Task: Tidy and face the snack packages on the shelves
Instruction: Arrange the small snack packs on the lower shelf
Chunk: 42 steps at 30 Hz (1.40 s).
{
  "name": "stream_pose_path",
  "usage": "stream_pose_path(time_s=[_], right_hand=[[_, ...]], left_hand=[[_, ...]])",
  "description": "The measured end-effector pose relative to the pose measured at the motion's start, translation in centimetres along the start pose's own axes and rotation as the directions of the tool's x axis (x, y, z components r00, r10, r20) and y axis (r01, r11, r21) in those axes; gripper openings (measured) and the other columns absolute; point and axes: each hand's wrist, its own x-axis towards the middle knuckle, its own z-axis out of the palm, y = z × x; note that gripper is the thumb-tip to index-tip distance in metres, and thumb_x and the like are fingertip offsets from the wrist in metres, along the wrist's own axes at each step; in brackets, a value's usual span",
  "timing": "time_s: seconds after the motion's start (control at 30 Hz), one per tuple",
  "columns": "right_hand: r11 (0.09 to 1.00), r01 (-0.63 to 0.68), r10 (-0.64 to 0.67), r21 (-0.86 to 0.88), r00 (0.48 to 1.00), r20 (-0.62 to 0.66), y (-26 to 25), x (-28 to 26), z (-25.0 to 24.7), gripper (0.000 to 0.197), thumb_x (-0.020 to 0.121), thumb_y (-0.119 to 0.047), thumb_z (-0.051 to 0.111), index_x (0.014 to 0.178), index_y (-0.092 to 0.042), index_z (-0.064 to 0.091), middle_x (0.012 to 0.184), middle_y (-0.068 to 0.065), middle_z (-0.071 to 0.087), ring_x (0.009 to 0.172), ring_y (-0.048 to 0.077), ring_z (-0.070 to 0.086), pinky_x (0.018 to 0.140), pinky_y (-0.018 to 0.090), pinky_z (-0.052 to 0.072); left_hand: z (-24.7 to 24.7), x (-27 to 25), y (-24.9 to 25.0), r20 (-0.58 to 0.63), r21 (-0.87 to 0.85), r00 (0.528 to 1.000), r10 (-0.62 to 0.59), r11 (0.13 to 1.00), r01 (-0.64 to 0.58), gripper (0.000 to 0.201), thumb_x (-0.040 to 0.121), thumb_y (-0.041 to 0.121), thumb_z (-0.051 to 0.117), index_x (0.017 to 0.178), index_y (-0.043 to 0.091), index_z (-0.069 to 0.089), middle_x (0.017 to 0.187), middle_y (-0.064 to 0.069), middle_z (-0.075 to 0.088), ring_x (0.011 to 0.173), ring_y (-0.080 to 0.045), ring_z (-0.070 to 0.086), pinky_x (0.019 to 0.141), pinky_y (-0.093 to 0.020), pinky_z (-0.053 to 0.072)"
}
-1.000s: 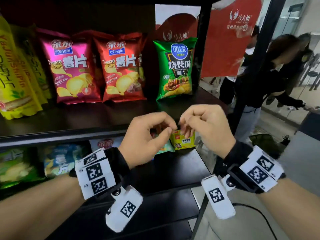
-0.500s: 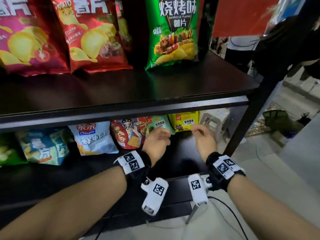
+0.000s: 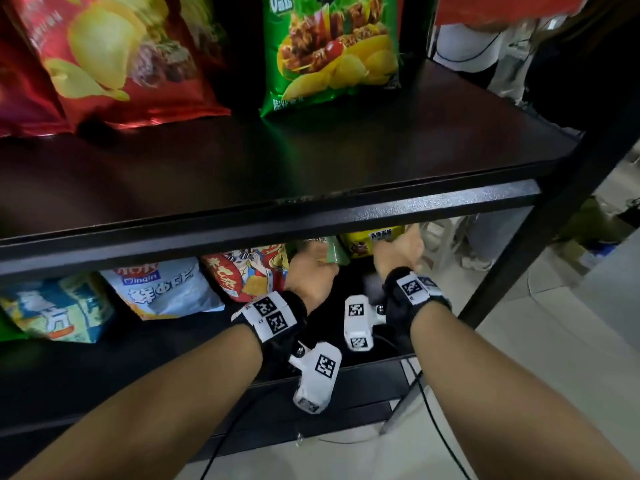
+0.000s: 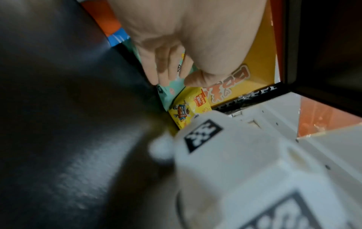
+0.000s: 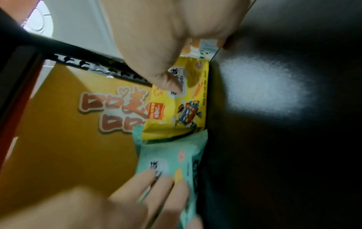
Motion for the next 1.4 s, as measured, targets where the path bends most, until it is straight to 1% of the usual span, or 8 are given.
stream_pose_path(time_s=[0.1, 0.27, 0.43, 0.67, 0.87, 1.1, 1.23, 1.4], right_hand=[[1.0, 0.028, -0.028, 0.002, 0.999, 0.032, 0.2, 0.8, 0.1, 0.075, 0.075, -0.022, 0.08, 0.137, -0.018, 0.038, 0.136, 0.01, 0.056, 0.131, 0.034, 0.049, 0.109, 0.056, 0.037], [0.987, 0.025, -0.025, -0.158, 1.0, 0.004, 1.2, 0.4, 0.5, 0.058, 0.068, -0.036, 0.087, 0.112, -0.021, 0.053, 0.125, 0.007, 0.062, 0.127, 0.032, 0.049, 0.106, 0.051, 0.036], [0.973, 0.076, -0.066, -0.216, 0.996, 0.053, 1.9, -0.3, -0.2, 0.049, 0.071, -0.045, 0.083, 0.106, -0.02, 0.059, 0.121, 0.004, 0.061, 0.12, 0.03, 0.051, 0.105, 0.05, 0.036], [0.962, 0.152, -0.154, 0.226, 0.988, -0.009, 2.7, -3.9, -1.4, 0.038, 0.082, -0.025, 0.08, 0.1, -0.023, 0.047, 0.085, -0.013, 0.06, 0.093, 0.022, 0.063, 0.083, 0.031, 0.044], [0.904, 0.155, -0.213, 0.398, 0.971, 0.106, 4.6, -6.9, -1.1, 0.038, 0.079, -0.012, 0.082, 0.099, -0.019, 0.051, 0.095, -0.003, 0.07, 0.095, 0.023, 0.068, 0.092, 0.041, 0.052], [0.924, 0.106, -0.265, 0.366, 0.87, 0.416, 6.4, -8.1, -1.4, 0.047, 0.077, -0.001, 0.079, 0.119, -0.006, 0.058, 0.11, 0.007, 0.073, 0.094, 0.007, 0.07, 0.085, 0.021, 0.053], [0.947, 0.169, -0.301, 0.273, 0.767, 0.567, 6.0, -8.0, -1.3, 0.05, 0.076, 0.002, 0.079, 0.119, -0.007, 0.057, 0.11, 0.008, 0.072, 0.103, 0.023, 0.069, 0.092, 0.037, 0.053], [0.935, 0.149, -0.315, 0.321, 0.764, 0.563, 6.1, -8.5, -0.9, 0.006, 0.097, -0.025, 0.06, 0.097, -0.024, 0.066, 0.085, -0.021, 0.076, 0.081, -0.008, 0.069, 0.068, 0.007, 0.049]], left_hand=[[-0.9, 0.3, -0.6, -0.052, 0.405, 0.985, 0.164, 0.905, -0.13, 0.037, 0.087, 0.002, 0.063, 0.123, 0.002, 0.056, 0.123, -0.016, 0.062, 0.113, -0.03, 0.06, 0.097, -0.035, 0.049], [-0.8, 1.0, -1.0, 0.041, 0.694, 0.979, 0.199, 0.699, -0.171, 0.078, 0.085, 0.017, 0.064, 0.154, 0.012, 0.03, 0.162, -0.013, 0.024, 0.15, -0.032, 0.021, 0.124, -0.036, 0.017], [-1.4, 1.0, -2.2, 0.151, 0.587, 0.981, 0.125, 0.787, -0.191, 0.082, 0.089, 0.014, 0.061, 0.159, 0.016, 0.019, 0.168, -0.013, 0.0, 0.155, -0.031, 0.0, 0.125, -0.034, 0.009], [-3.8, -3.2, -5.9, 0.206, 0.287, 0.91, 0.36, 0.866, -0.409, 0.058, 0.083, -0.013, 0.052, 0.132, 0.018, 0.063, 0.154, 0.007, 0.04, 0.142, -0.002, 0.03, 0.11, 0.001, 0.013], [-5.8, -5.8, -8.2, 0.192, 0.065, 0.93, 0.314, 0.941, -0.331, 0.04, 0.082, -0.021, 0.05, 0.095, 0.007, 0.076, 0.114, 0.003, 0.069, 0.105, 0.001, 0.062, 0.096, -0.01, 0.043], [-5.5, -5.1, -7.8, -0.07, -0.401, 0.995, 0.074, 0.911, -0.096, 0.024, 0.09, -0.007, 0.065, 0.114, -0.009, 0.062, 0.112, -0.021, 0.067, 0.102, -0.026, 0.063, 0.1, -0.043, 0.051], [-5.2, -5.1, -7.8, -0.027, -0.439, 0.997, 0.074, 0.895, -0.078, 0.022, 0.088, -0.004, 0.068, 0.109, -0.002, 0.064, 0.099, -0.007, 0.072, 0.09, -0.007, 0.069, 0.082, -0.023, 0.056], [-4.8, -5.2, -8.6, -0.089, -0.396, 0.994, 0.07, 0.913, -0.1, 0.014, 0.085, -0.002, 0.073, 0.095, 0.007, 0.069, 0.095, -0.006, 0.074, 0.094, -0.019, 0.068, 0.087, -0.033, 0.057]])
